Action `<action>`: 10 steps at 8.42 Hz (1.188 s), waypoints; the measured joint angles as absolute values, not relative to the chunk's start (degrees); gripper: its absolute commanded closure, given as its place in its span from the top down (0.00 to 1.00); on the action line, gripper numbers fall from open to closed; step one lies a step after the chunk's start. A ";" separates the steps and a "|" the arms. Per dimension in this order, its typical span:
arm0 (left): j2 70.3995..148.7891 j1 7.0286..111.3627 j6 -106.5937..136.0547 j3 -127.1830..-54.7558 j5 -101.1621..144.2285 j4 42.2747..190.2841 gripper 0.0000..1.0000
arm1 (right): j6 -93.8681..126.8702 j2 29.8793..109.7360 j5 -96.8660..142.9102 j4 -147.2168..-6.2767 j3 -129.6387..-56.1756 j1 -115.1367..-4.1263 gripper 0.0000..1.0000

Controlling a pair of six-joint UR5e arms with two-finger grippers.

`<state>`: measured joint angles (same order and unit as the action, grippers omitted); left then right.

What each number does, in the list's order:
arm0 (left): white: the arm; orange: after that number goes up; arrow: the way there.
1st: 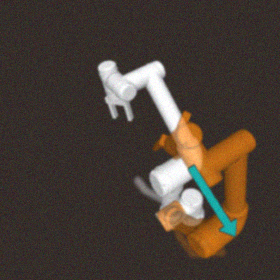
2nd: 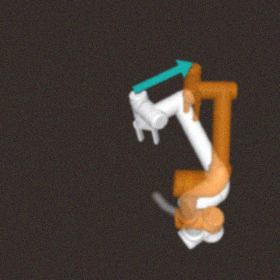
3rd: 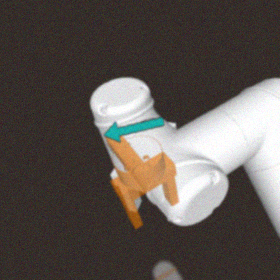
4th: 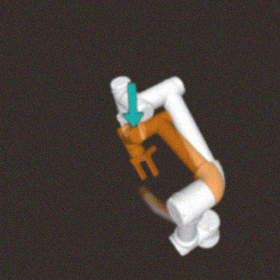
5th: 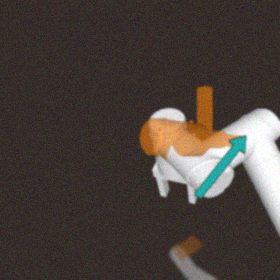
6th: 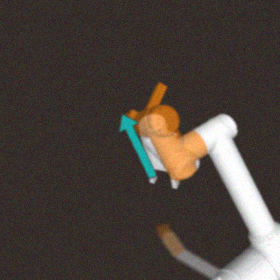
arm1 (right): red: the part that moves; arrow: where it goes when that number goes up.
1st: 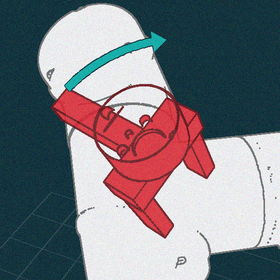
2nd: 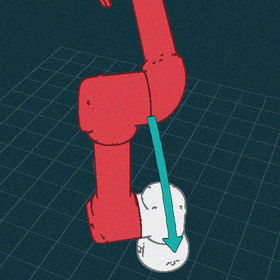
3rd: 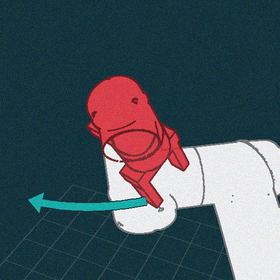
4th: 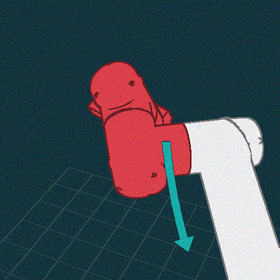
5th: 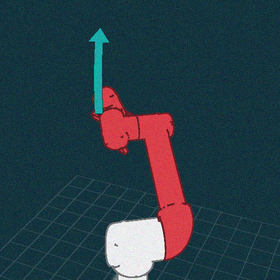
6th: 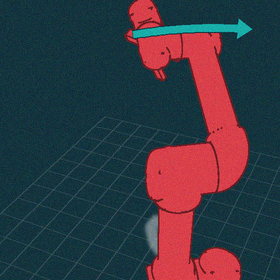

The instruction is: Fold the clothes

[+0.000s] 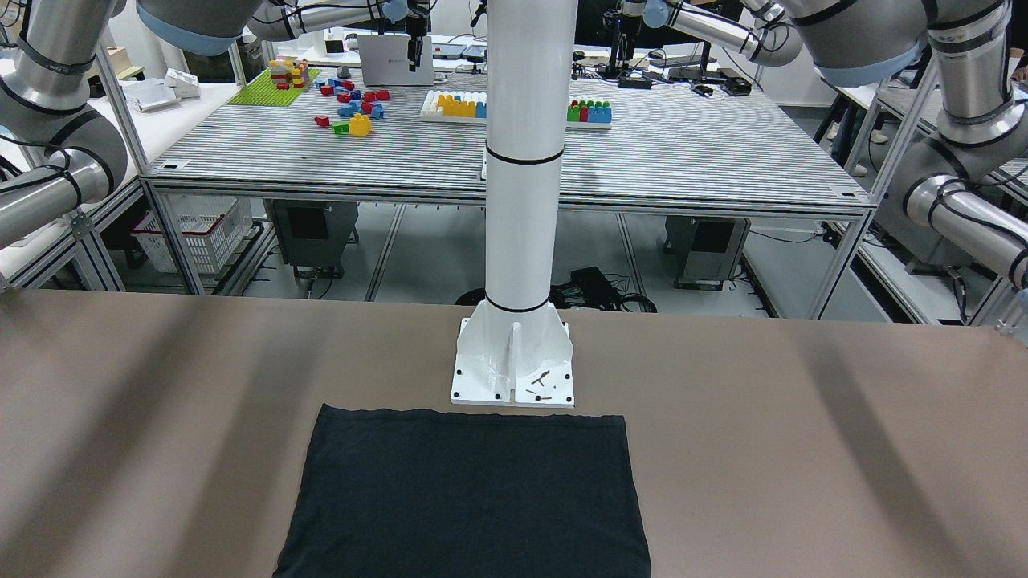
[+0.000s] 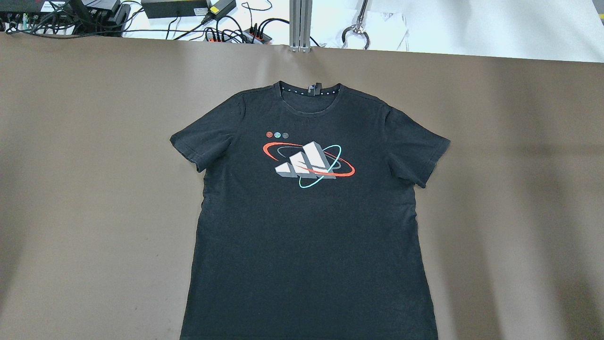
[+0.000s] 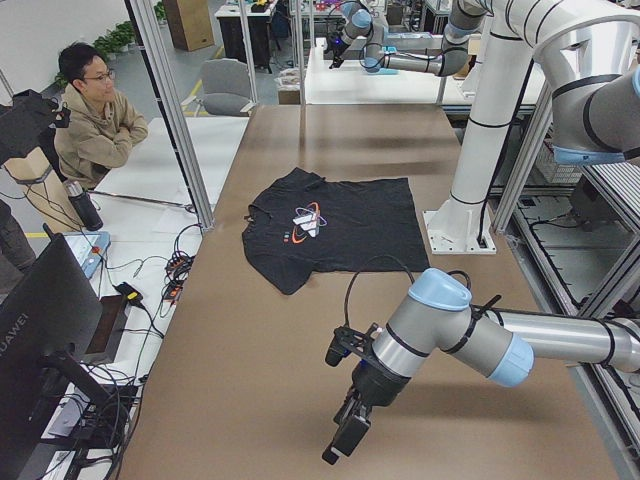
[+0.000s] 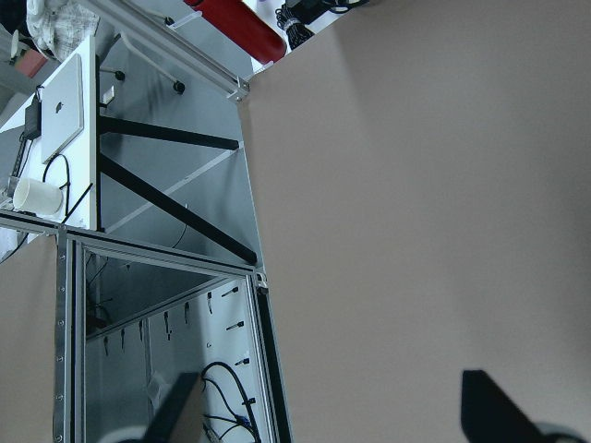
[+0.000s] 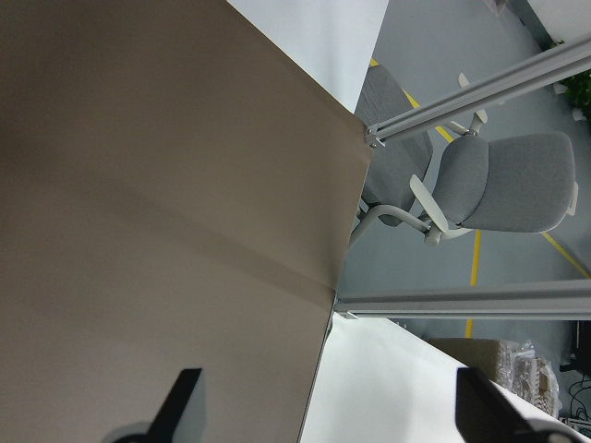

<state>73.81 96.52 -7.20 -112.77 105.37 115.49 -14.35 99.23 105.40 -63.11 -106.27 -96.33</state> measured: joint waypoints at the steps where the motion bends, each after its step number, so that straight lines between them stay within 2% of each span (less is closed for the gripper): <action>1: 73.84 96.50 -7.20 -112.50 105.63 115.50 0.99 | -12.68 98.31 106.38 -63.41 -106.29 -94.61 0.95; 8: 75.36 96.42 -6.77 -109.48 105.87 115.68 1.00 | 28.67 85.57 120.70 -66.14 -104.18 -71.53 0.95; 10: 76.06 96.37 -6.31 -109.24 105.84 115.76 1.00 | 33.89 79.60 121.02 -64.69 -97.22 -66.43 0.95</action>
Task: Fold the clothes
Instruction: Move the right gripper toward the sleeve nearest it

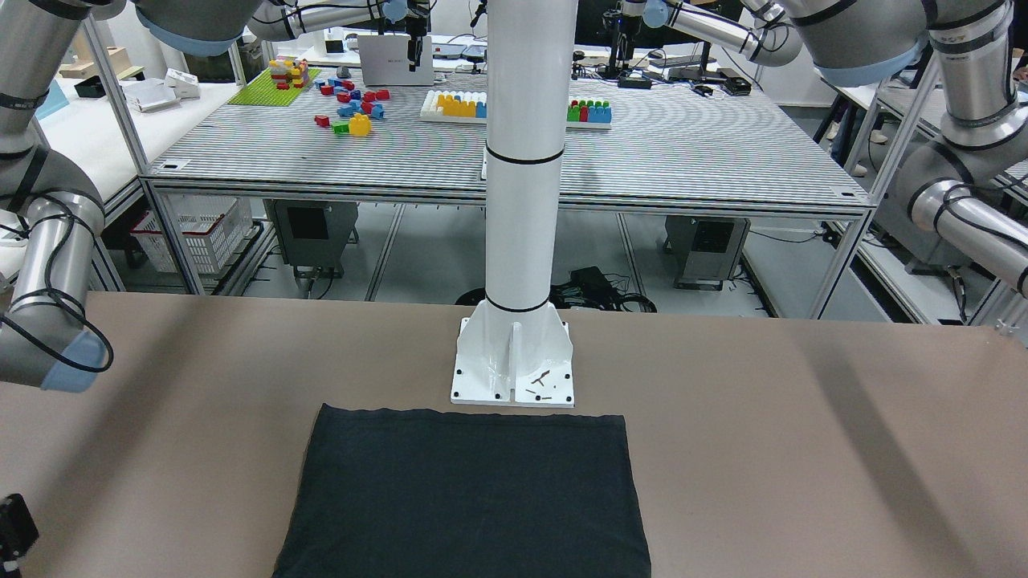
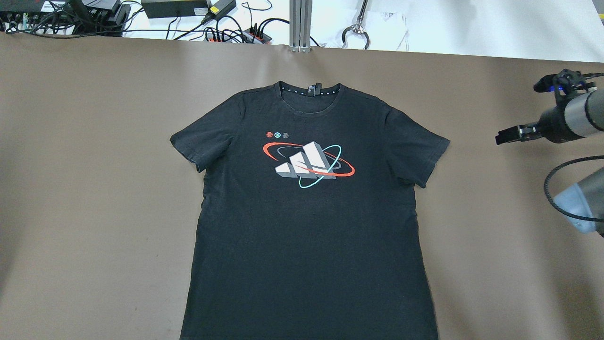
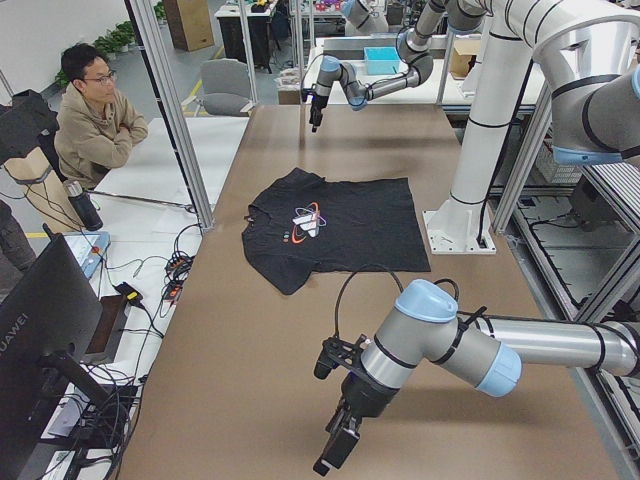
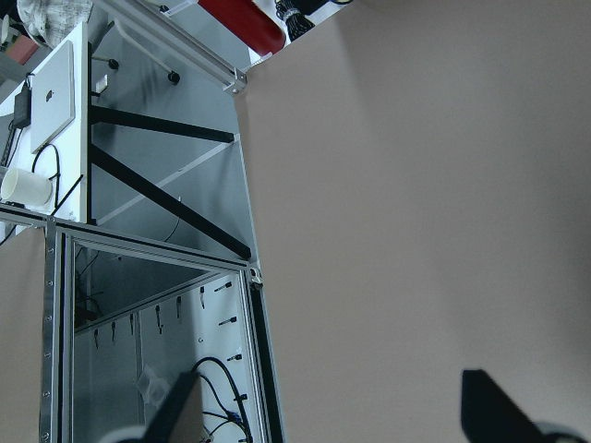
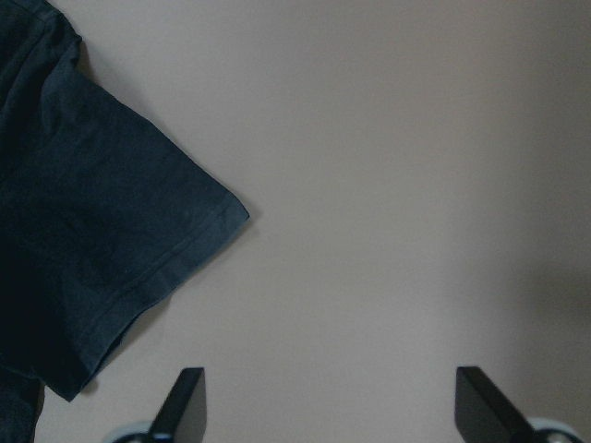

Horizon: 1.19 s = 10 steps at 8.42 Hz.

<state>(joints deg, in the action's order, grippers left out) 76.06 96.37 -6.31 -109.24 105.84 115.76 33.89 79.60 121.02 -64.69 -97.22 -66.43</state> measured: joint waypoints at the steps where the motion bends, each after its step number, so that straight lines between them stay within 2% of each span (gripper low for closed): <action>1: 76.28 96.34 -5.14 -109.21 105.82 115.89 1.00 | 35.18 77.10 121.12 -62.16 -92.38 -64.76 0.94; 3: 76.77 96.27 -1.98 -109.17 105.64 116.12 1.00 | 38.32 71.86 121.19 -57.57 -82.36 -62.11 0.89; 5: 77.48 96.20 -0.78 -109.16 105.35 116.11 1.00 | 40.06 68.36 120.84 -56.35 -76.40 -60.05 0.84; 7: 78.28 96.17 -0.47 -109.16 105.17 116.04 1.00 | 40.66 65.93 120.70 -56.12 -72.19 -59.32 0.80; 10: 78.79 95.92 -0.05 -109.16 105.05 116.02 1.00 | 45.55 64.00 118.66 -56.00 -69.97 -58.94 0.75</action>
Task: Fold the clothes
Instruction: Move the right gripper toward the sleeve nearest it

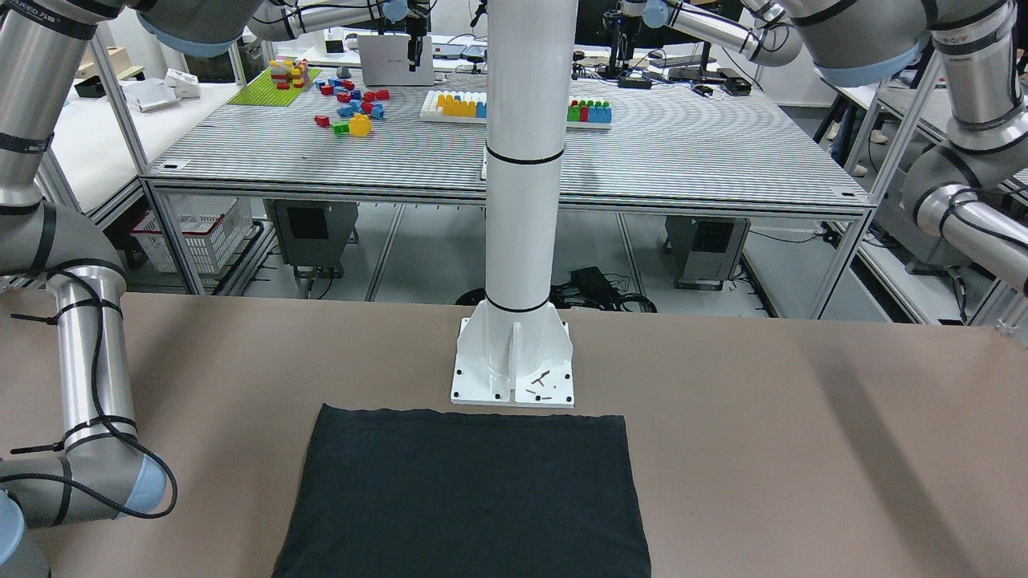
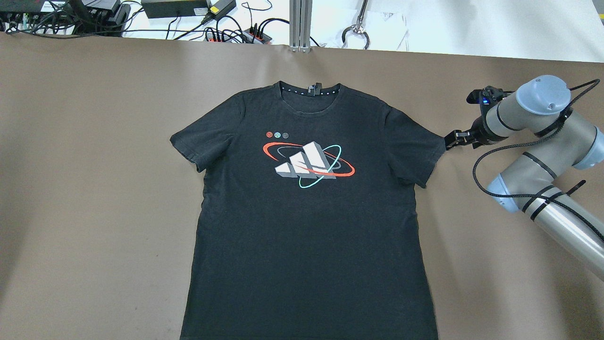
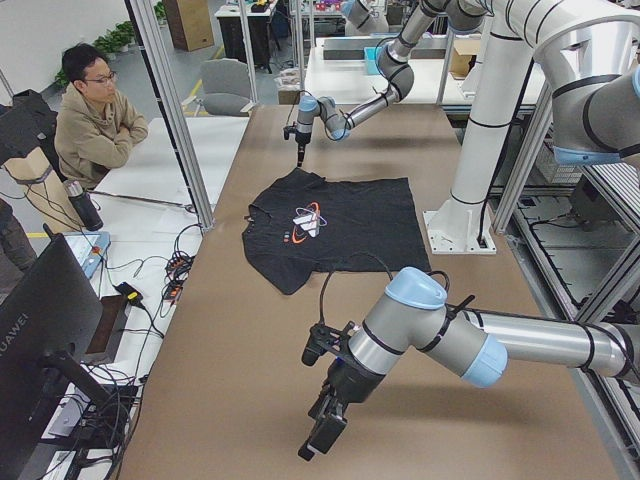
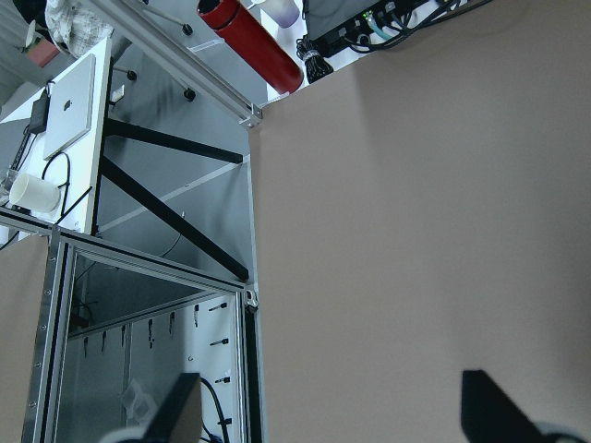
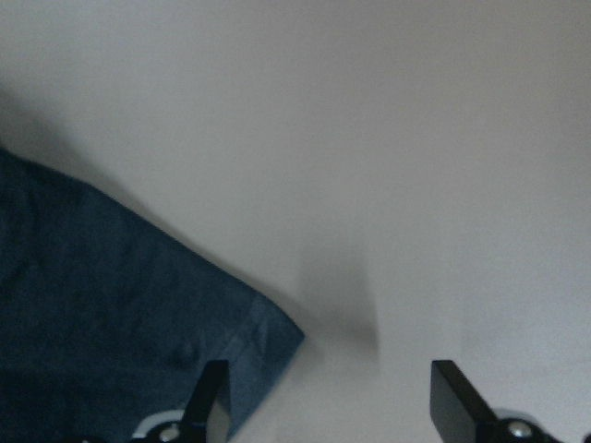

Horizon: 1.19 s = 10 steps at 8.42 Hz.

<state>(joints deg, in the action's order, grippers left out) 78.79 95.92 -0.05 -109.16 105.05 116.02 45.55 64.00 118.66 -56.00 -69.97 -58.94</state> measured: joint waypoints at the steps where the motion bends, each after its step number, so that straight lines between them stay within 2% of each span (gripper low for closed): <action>1: 78.80 95.76 -0.02 -109.16 105.04 116.02 1.00 | 48.68 63.30 116.32 -55.87 -69.84 -58.15 0.72; 3: 78.78 95.59 0.00 -109.16 104.99 116.01 1.00 | 54.47 62.75 111.91 -53.66 -69.15 -56.00 0.67; 4: 78.76 95.57 0.04 -109.16 104.97 116.01 1.00 | 55.77 62.82 111.13 -52.91 -68.80 -55.54 0.60; 5: 78.75 95.55 0.06 -109.16 104.95 116.02 1.00 | 56.22 62.97 110.79 -52.55 -68.64 -55.37 0.40; 6: 78.75 95.54 0.08 -109.16 104.95 116.05 1.00 | 56.36 63.10 110.65 -52.40 -68.56 -55.32 0.10; 7: 78.75 95.54 0.08 -109.16 104.95 116.08 1.00 | 56.37 63.13 110.60 -52.34 -68.55 -55.31 0.00; 10: 78.71 95.47 0.08 -109.16 105.03 116.11 1.00 | 55.49 62.84 110.85 -52.46 -68.99 -55.53 0.00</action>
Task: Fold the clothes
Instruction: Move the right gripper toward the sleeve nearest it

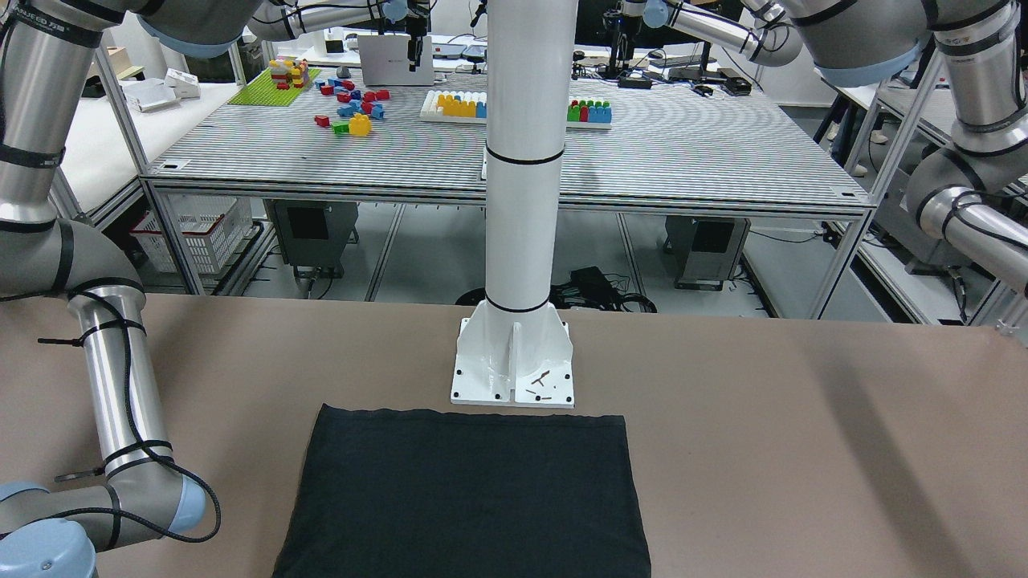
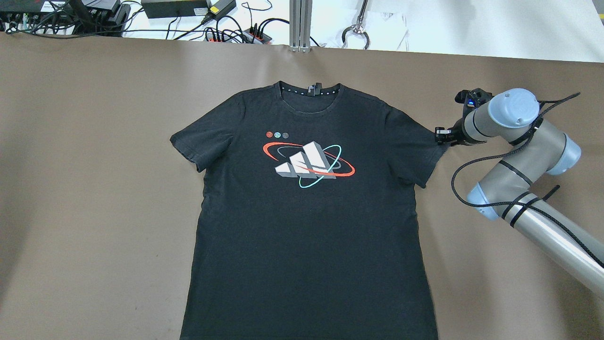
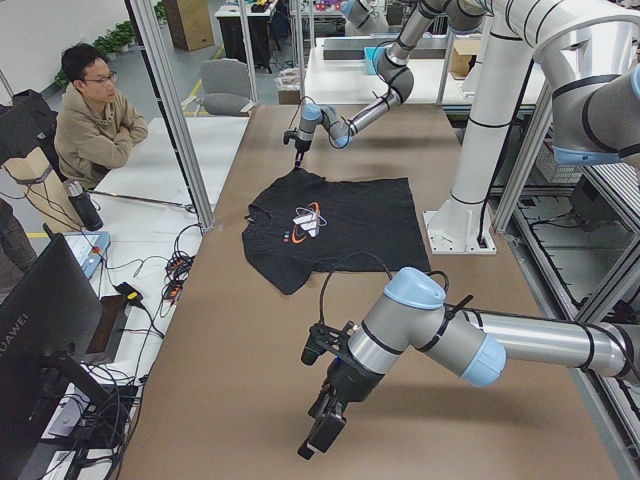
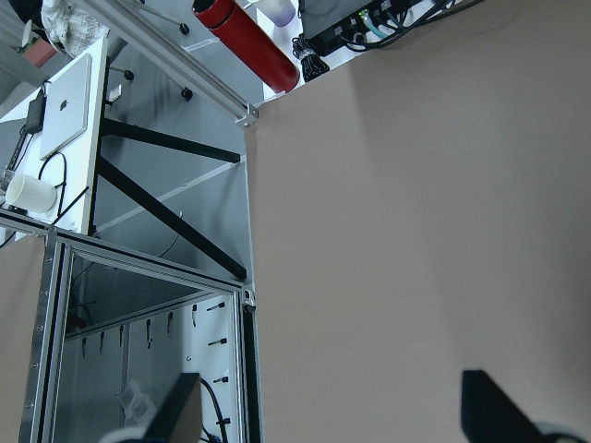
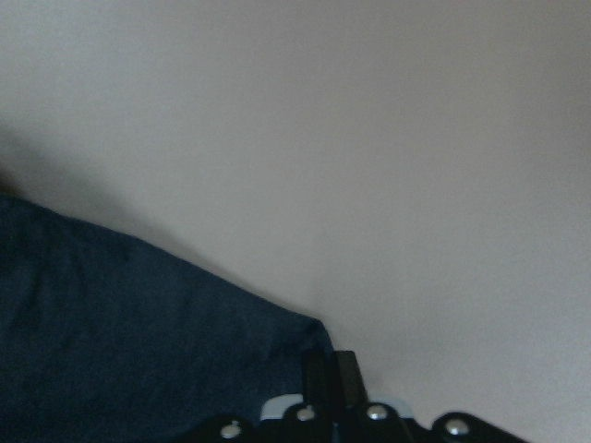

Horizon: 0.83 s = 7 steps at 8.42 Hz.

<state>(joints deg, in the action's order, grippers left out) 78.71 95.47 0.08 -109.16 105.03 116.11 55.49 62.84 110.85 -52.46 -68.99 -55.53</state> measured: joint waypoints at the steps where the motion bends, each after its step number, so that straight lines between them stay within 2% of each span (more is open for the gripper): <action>1: 78.69 95.46 0.01 -109.16 105.07 116.14 1.00 | 54.92 62.91 111.09 -52.64 -69.81 -55.73 0.00; 5: 78.61 94.98 0.03 -109.20 105.16 116.19 1.00 | 55.28 64.67 112.68 -60.81 -81.94 -55.12 0.00; 7: 78.58 94.72 0.05 -109.22 105.13 116.19 1.00 | 57.37 63.17 111.94 -63.41 -84.37 -52.02 0.00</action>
